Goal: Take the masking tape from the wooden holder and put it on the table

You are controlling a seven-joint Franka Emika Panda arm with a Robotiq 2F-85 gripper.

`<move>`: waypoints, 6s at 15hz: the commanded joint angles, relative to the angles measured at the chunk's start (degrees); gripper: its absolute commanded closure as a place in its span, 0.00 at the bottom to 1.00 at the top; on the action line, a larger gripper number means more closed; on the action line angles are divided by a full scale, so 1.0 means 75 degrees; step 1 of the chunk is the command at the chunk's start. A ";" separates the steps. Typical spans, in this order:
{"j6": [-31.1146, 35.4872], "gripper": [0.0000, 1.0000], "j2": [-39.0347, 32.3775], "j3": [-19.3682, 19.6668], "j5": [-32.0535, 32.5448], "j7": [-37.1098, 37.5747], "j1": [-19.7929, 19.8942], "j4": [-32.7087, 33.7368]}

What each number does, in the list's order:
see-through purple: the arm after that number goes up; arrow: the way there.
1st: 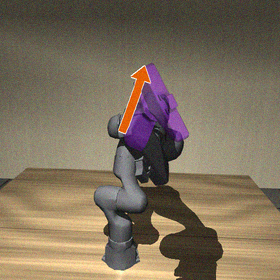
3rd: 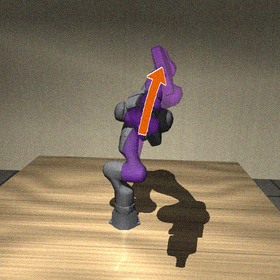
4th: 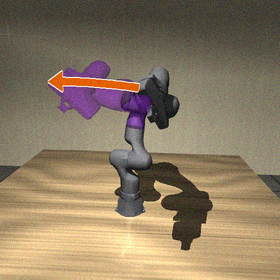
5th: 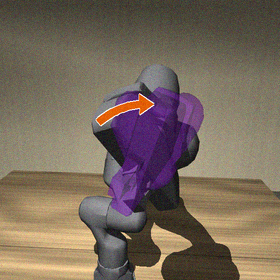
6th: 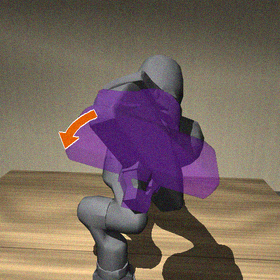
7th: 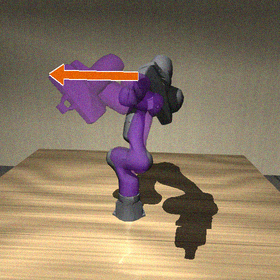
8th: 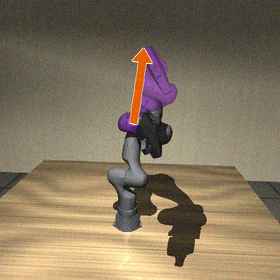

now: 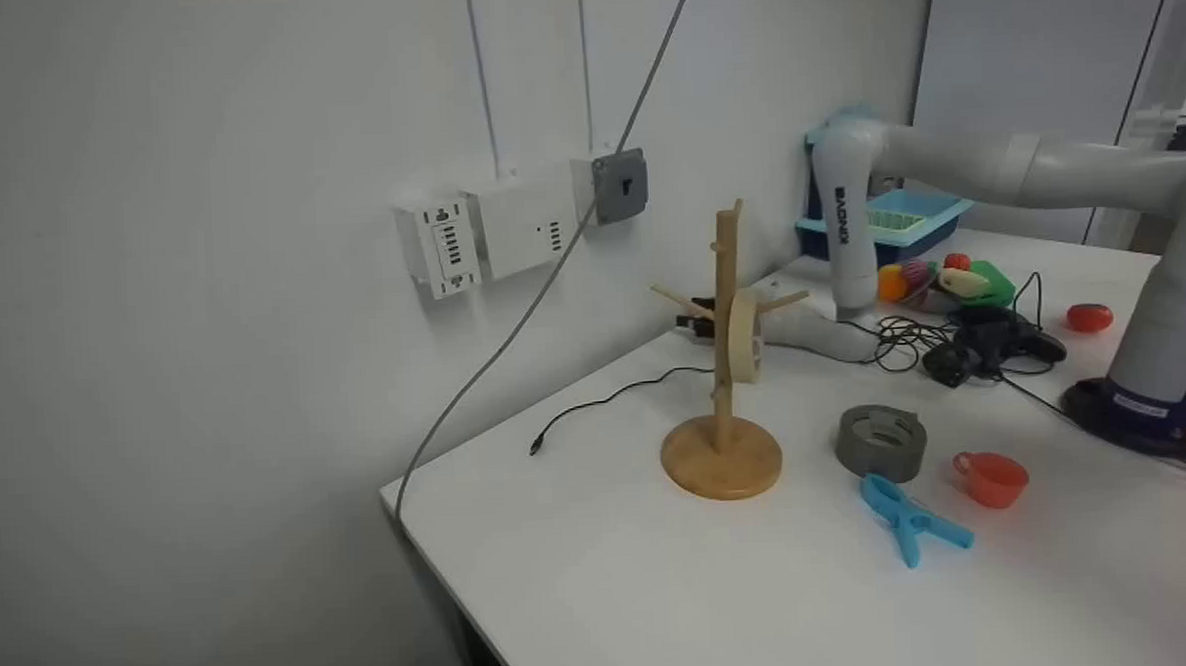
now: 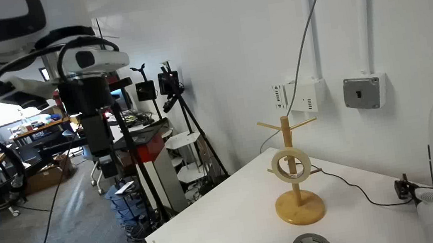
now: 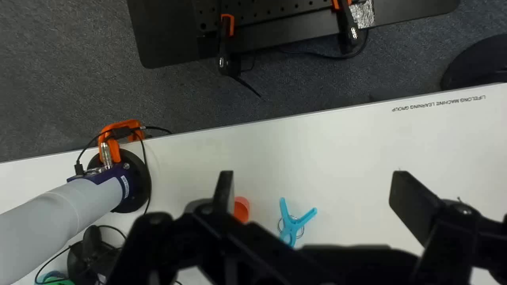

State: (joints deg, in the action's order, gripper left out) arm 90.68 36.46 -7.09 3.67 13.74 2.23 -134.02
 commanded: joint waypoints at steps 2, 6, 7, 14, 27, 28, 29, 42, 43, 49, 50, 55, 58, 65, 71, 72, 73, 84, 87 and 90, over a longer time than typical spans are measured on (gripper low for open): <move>-0.0020 0.00 -0.0024 0.0067 0.0035 0.0038 -0.0088 0.0020; -0.0020 0.00 -0.0022 0.0067 0.0035 0.0038 -0.0088 0.0020; -0.0020 0.00 -0.0023 0.0066 0.0035 0.0038 -0.0088 0.0020; -0.0020 0.00 -0.0023 0.0066 0.0035 0.0038 -0.0088 0.0020; -0.0020 0.00 -0.0022 0.0067 0.0035 0.0038 -0.0088 0.0020; -0.0020 0.00 -0.0023 0.0067 0.0035 0.0038 -0.0088 0.0020; -0.0020 0.00 -0.0023 0.0067 0.0035 0.0038 -0.0088 0.0020; 0.0350 0.00 -0.0272 0.0074 -0.0035 0.0043 -0.0129 -0.0006; 0.0472 0.00 -0.0350 0.0082 -0.0071 0.0079 -0.0125 -0.0001; 0.1703 0.00 -0.1046 0.0041 -0.0329 0.0358 -0.0133 0.0125; 0.1911 0.00 -0.1188 0.0021 -0.0370 0.0411 -0.0144 0.0173; 0.2204 0.00 -0.1361 0.0058 -0.0377 0.0326 -0.0178 0.0098; 0.2204 0.00 -0.1375 0.0064 -0.0374 0.0326 -0.0177 0.0084; 0.2425 0.00 -0.1542 0.0114 -0.0442 0.0442 -0.0124 0.0019; 0.3337 0.00 -0.2371 0.0315 -0.0556 0.0437 -0.0088 0.0228; 0.3573 0.00 -0.2563 0.0351 -0.0606 0.0432 -0.0100 0.0319; 0.3811 0.00 -0.2731 0.0384 -0.0670 0.0425 -0.0115 0.0397; 0.5161 0.00 -0.3880 0.0452 -0.1227 0.0387 -0.0227 0.1060; 0.5161 0.00 -0.3948 0.0453 -0.1228 0.0388 -0.0237 0.1148; 0.5420 0.00 -0.3960 0.0416 -0.1091 0.0481 -0.0241 0.1022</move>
State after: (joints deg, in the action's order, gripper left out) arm 129.56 6.85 -4.49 -5.52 16.59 1.25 -125.67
